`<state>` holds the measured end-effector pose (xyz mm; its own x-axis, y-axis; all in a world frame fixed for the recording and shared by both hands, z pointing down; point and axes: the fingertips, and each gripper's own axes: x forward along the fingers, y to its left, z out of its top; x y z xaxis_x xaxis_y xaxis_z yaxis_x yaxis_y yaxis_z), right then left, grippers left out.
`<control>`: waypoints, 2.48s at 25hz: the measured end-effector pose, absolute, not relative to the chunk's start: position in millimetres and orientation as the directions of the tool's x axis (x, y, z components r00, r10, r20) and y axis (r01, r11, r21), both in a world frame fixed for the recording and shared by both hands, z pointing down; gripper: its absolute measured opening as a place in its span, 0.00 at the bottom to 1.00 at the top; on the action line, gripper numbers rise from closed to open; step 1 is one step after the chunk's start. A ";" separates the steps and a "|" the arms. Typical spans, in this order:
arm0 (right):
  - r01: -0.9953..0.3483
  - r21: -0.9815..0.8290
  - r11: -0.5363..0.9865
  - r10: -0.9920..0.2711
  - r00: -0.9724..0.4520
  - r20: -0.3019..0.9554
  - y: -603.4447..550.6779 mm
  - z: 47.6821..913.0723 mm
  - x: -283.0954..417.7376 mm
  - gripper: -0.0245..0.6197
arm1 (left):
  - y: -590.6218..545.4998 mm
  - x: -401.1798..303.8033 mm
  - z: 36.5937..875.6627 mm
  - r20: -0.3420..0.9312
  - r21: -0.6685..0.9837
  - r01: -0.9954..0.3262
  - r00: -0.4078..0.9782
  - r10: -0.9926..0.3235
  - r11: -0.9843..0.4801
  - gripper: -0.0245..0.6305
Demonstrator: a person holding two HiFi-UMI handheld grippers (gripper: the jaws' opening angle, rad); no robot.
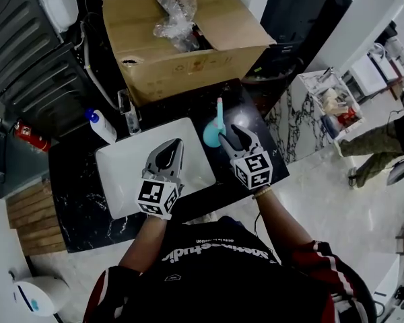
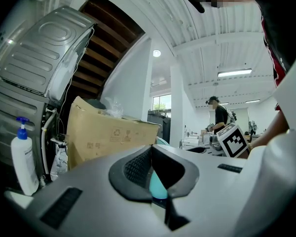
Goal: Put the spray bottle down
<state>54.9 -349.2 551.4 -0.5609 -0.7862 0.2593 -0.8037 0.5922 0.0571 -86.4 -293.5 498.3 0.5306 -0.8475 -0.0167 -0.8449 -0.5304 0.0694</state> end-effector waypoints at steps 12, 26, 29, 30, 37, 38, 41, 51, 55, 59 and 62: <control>-0.772 0.059 0.632 -0.772 -0.622 0.133 -315.8 490.6 34.9 0.34 | -296.8 -93.0 489.7 -0.029 0.058 -0.855 0.515 -0.857 -0.516 0.06; -0.648 0.051 0.760 -0.649 -0.760 0.021 -288.3 433.0 -43.5 0.33 | -282.8 -135.3 446.6 -0.083 0.008 -0.899 0.436 -0.896 -0.438 0.06; -0.616 0.047 0.786 -0.617 -0.787 -0.007 -279.8 418.8 -62.3 0.33 | -274.9 -147.7 436.5 -0.092 -0.016 -0.909 0.416 -0.905 -0.416 0.06; -0.605 0.052 0.795 -0.605 -0.796 -0.014 -276.8 414.7 -68.9 0.33 | -272.5 -152.7 434.0 -0.094 -0.019 -0.913 0.408 -0.908 -0.408 0.06; -0.526 0.051 0.849 -0.523 -0.850 -0.068 -260.2 390.2 -110.8 0.32 | -251.7 -189.1 415.6 -0.110 -0.031 -0.945 0.327 -0.939 -0.325 0.06; -0.516 0.055 0.855 -0.512 -0.856 -0.075 -258.8 386.9 -116.1 0.32 | -248.9 -194.9 412.7 -0.112 -0.035 -0.950 0.311 -0.944 -0.309 0.06; -0.496 0.065 0.866 -0.489 -0.867 -0.096 -255.3 377.4 -127.5 0.31 | -240.5 -210.4 404.9 -0.114 -0.048 -0.961 0.276 -0.954 -0.272 0.06; -0.420 0.100 0.902 -0.407 -0.905 -0.126 -241.5 363.2 -153.8 0.15 | -224.6 -232.6 391.8 -0.127 -0.073 -0.975 0.220 -0.967 -0.212 0.06; -0.405 0.098 0.909 -0.395 -0.912 -0.109 -240.5 369.2 -156.9 0.13 | -223.7 -235.2 388.3 -0.141 -0.065 -0.976 0.215 -0.966 -0.207 0.06; -0.414 0.081 0.907 -0.407 -0.909 -0.085 -244.6 379.4 -156.3 0.10 | -226.9 -233.9 389.6 -0.145 -0.043 -0.975 0.222 -0.964 -0.218 0.06; -0.429 0.081 0.900 -0.426 -0.903 -0.052 -250.1 387.5 -153.5 0.10 | -230.7 -229.0 390.1 -0.146 -0.035 -0.973 0.232 -0.962 -0.229 0.06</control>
<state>-153.5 -250.1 387.5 -0.9034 -0.4257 -0.0522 -0.4287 0.8998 0.0814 -229.0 -230.7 390.1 0.2321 -0.9617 -0.1457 -0.9727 -0.2294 -0.0349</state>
